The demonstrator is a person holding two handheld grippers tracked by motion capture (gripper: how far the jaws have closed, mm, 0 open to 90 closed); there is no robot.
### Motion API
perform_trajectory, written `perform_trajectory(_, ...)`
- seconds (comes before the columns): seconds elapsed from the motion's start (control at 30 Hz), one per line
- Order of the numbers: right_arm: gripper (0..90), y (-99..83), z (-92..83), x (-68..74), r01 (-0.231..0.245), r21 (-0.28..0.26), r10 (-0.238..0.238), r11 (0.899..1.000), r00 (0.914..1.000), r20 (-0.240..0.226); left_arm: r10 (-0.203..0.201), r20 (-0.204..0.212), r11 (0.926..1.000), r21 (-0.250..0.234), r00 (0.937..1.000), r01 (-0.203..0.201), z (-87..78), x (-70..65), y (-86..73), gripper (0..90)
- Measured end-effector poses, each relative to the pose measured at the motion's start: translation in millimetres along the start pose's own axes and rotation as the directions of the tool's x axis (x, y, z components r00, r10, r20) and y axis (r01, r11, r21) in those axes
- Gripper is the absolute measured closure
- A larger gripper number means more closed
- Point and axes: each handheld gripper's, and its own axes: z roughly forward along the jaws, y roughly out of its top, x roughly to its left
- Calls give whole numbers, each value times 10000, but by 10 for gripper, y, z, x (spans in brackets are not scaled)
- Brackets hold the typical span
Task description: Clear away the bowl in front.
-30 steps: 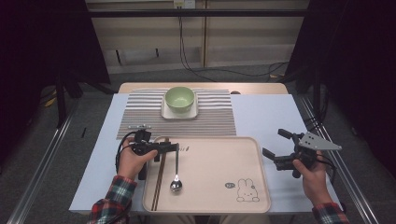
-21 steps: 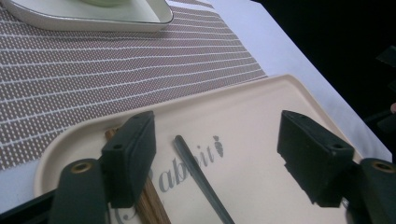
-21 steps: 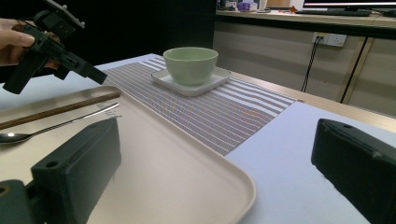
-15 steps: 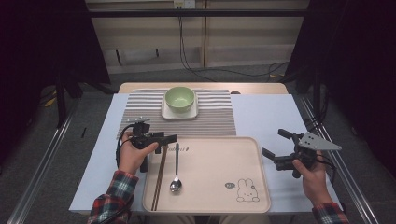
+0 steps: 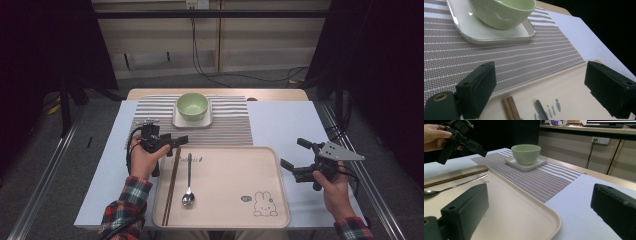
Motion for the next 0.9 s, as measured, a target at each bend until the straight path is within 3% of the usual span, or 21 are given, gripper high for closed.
perform_trajectory(0.17,10,1,1,-2,-26,-17,26,10000,10000,31,-55,-378,9998,-218,9993,47,36,52,53,102)
perform_trajectory(0.9,10,5,19,-18,-51,-4,51,10000,10000,24,-359,-1279,9977,-621,9911,281,239,159,359,102)
